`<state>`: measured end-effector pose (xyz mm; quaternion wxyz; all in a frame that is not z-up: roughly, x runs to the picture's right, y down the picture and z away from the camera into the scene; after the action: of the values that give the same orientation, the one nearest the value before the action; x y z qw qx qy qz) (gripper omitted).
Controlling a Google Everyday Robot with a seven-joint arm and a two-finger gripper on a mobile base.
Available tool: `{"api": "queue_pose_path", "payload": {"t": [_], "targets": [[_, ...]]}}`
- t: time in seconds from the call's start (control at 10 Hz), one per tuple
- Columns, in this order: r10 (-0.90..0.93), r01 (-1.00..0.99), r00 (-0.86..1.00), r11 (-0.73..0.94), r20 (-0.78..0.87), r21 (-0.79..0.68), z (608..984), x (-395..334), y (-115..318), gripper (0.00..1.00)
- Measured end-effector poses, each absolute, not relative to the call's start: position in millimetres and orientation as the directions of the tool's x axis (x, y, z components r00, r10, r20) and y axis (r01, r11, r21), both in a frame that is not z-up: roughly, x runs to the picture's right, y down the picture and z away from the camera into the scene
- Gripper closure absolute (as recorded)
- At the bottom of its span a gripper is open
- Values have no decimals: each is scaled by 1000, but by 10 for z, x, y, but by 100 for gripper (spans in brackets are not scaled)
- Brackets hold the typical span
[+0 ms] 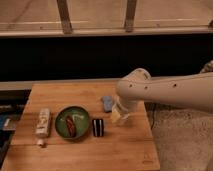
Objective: Knock the eraser over
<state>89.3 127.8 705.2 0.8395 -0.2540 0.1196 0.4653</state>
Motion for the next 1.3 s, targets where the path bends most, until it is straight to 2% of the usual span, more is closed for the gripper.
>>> {"api": "queue_pose_path", "payload": {"t": [0.6, 1.3], "targets": [[696, -830, 555, 432, -455, -352, 7116, 750, 1435, 26], [665, -803, 593, 450, -454, -389, 6936, 557, 1540, 26]]}}
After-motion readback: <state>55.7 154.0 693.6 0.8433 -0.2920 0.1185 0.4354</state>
